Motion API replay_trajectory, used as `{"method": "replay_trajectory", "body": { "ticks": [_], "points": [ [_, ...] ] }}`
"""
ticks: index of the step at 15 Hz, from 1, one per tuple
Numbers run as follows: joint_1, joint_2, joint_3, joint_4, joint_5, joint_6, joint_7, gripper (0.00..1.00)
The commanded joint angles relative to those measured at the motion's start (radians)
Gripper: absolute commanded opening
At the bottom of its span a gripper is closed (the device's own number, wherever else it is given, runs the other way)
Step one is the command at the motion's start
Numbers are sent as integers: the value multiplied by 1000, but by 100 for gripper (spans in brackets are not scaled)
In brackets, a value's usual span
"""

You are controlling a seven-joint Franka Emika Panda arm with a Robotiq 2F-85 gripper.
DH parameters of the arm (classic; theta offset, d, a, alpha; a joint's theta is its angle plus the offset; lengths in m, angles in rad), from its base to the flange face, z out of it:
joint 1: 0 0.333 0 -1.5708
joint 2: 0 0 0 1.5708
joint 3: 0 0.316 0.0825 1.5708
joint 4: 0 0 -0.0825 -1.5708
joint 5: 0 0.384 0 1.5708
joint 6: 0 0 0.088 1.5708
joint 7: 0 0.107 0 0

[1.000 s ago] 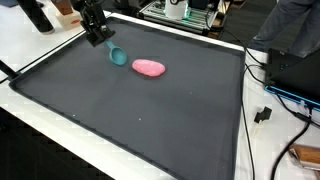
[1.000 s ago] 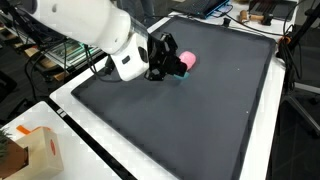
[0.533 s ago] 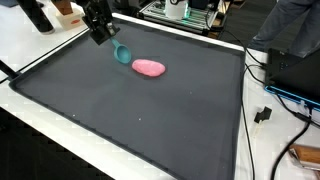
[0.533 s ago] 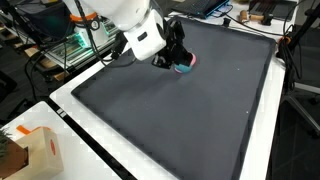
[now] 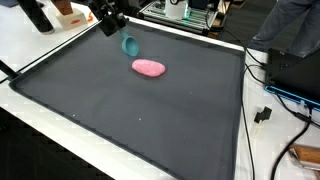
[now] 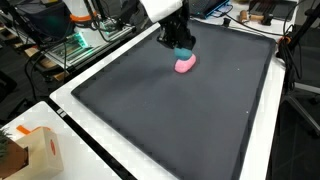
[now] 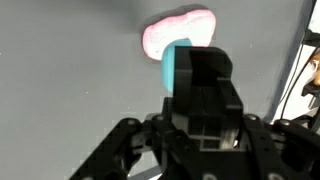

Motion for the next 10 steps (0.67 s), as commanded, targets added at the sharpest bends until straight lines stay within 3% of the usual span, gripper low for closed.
{"method": "replay_trajectory", "body": {
  "ticks": [1,10],
  "points": [
    [28,-90,24,-77,-113,58,138,25],
    [103,-191,90,-160,-397,183,433,25]
  ]
}}
